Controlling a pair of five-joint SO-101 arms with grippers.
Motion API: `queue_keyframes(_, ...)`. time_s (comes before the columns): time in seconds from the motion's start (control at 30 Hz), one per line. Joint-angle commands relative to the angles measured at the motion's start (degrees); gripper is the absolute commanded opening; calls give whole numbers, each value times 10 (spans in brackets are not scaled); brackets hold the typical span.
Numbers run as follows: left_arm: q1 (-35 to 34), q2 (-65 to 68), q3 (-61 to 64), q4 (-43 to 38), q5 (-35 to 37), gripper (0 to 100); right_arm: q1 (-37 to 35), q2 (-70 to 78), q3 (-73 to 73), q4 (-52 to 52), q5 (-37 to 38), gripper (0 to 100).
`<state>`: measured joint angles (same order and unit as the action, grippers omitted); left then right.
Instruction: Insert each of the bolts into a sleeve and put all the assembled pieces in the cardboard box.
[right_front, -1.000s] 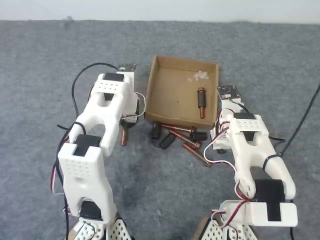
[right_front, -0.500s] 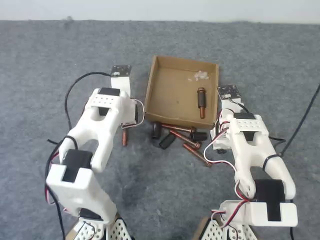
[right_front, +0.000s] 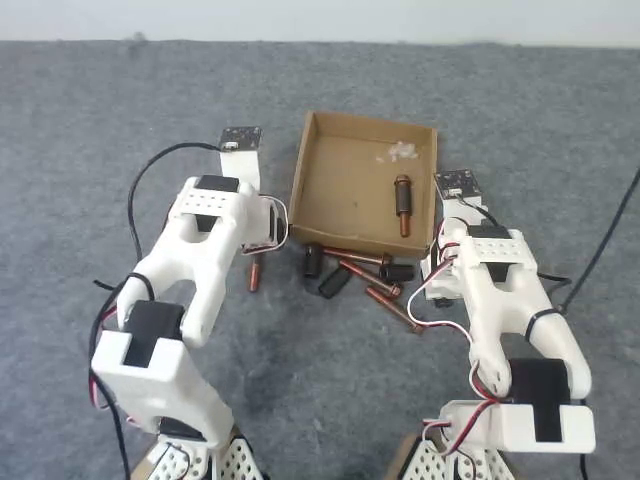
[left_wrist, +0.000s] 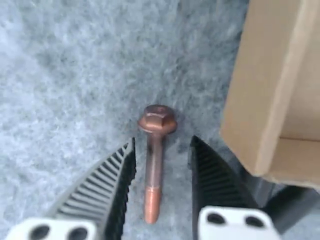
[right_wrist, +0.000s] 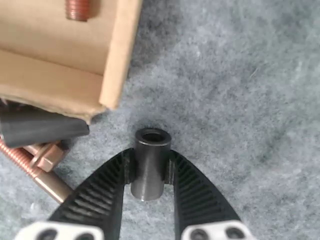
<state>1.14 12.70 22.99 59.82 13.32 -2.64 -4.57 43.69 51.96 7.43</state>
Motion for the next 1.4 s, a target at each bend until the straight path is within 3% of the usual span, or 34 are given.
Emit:
queue_keyframes(0.0, 2, -24, -7, -28, 0, 141, 3, -28, -2, -4, 8, 6)
queue_keyframes(0.37, 2, 120, -162, 90, -2, 103, 4, -28, -2, -3, 8, 6)
queue_keyframes(0.6, 3, 127, -170, 93, -29, 13, 4, -28, -2, -3, 8, 6)
queue_keyframes(0.77, 0, 127, -169, 97, -40, 10, 4, -28, -2, -3, 8, 6)
queue_keyframes(0.97, -9, 120, -180, 86, -42, 9, 0, -34, -2, 0, 8, 6)
queue_keyframes(1.17, -75, 82, -157, -10, -39, 9, -38, -76, -1, 34, 8, 6)
queue_keyframes(1.37, -66, 80, -147, -20, -41, 10, -37, -80, 10, -24, 7, 6)
